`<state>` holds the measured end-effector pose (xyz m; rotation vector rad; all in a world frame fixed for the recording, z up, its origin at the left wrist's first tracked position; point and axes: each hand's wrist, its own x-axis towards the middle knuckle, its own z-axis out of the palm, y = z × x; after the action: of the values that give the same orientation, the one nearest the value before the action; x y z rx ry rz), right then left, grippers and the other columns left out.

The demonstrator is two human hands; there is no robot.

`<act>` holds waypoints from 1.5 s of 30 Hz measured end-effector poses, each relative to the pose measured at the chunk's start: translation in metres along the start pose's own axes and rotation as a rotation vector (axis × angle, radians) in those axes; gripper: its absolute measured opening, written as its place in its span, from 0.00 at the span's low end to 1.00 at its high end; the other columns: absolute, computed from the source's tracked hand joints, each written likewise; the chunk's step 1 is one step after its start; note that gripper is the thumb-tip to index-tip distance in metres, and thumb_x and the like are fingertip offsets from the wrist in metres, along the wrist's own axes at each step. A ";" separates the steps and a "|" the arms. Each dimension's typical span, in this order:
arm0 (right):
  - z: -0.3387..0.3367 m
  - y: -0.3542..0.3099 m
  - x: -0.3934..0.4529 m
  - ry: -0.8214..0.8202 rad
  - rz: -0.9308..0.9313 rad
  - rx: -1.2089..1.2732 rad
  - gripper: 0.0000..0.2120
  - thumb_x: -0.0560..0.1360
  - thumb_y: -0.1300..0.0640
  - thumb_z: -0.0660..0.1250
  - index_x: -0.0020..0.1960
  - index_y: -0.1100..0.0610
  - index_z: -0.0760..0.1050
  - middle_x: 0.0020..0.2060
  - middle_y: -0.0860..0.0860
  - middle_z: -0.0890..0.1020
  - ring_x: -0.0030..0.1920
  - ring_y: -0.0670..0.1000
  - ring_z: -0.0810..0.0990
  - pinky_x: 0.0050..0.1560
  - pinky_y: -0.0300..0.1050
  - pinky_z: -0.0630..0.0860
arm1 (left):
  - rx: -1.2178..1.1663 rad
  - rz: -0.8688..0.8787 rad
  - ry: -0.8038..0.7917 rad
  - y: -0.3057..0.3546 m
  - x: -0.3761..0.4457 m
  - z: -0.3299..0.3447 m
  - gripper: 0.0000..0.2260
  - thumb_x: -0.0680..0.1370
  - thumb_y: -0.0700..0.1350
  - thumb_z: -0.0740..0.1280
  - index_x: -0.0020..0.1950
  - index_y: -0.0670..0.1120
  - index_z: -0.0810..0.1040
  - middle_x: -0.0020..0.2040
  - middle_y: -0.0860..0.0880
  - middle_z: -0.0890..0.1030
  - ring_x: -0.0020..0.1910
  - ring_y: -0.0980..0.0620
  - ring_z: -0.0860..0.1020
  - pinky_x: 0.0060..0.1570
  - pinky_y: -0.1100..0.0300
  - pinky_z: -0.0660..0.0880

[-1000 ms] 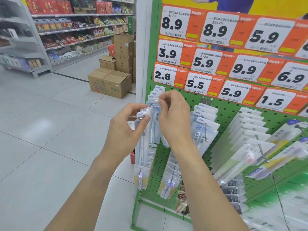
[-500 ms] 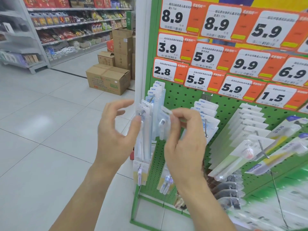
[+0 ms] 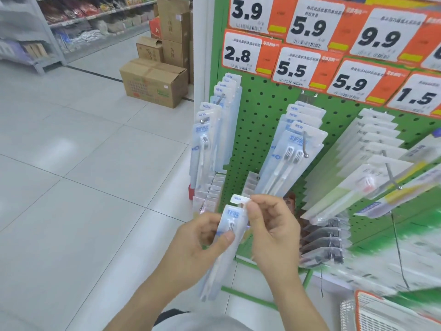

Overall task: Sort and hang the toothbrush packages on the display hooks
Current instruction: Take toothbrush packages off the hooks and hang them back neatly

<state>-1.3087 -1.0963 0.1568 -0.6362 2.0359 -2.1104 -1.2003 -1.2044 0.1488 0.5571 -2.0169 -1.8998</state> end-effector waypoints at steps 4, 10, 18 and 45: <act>-0.007 0.015 0.001 -0.147 0.147 0.037 0.11 0.77 0.50 0.72 0.55 0.55 0.80 0.47 0.52 0.86 0.50 0.54 0.84 0.53 0.57 0.81 | -0.159 -0.055 0.121 -0.002 0.003 0.001 0.13 0.73 0.45 0.72 0.55 0.42 0.82 0.49 0.46 0.87 0.49 0.46 0.86 0.50 0.58 0.80; -0.021 0.028 -0.009 -0.575 0.259 -0.124 0.09 0.75 0.52 0.76 0.53 0.53 0.82 0.47 0.46 0.87 0.45 0.49 0.85 0.47 0.48 0.81 | -0.349 -0.165 0.234 0.001 0.008 -0.005 0.13 0.74 0.44 0.71 0.56 0.39 0.82 0.47 0.40 0.87 0.43 0.43 0.86 0.42 0.55 0.83; -0.034 0.043 -0.015 -0.559 0.338 0.026 0.26 0.71 0.38 0.76 0.41 0.63 0.79 0.29 0.61 0.74 0.32 0.52 0.65 0.34 0.48 0.63 | -0.388 -0.218 0.139 0.000 0.011 0.005 0.15 0.72 0.42 0.72 0.58 0.40 0.82 0.48 0.40 0.87 0.45 0.45 0.86 0.47 0.57 0.82; -0.080 0.039 -0.024 -0.711 0.526 0.291 0.12 0.76 0.64 0.71 0.58 0.64 0.82 0.50 0.62 0.85 0.48 0.61 0.85 0.49 0.53 0.82 | -0.394 -0.248 0.197 -0.002 0.010 0.031 0.13 0.73 0.44 0.71 0.54 0.38 0.84 0.47 0.41 0.87 0.46 0.43 0.86 0.46 0.57 0.83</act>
<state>-1.3256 -1.0162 0.1146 -0.5988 1.2943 -1.5257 -1.2238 -1.1825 0.1448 0.8750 -1.4546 -2.2087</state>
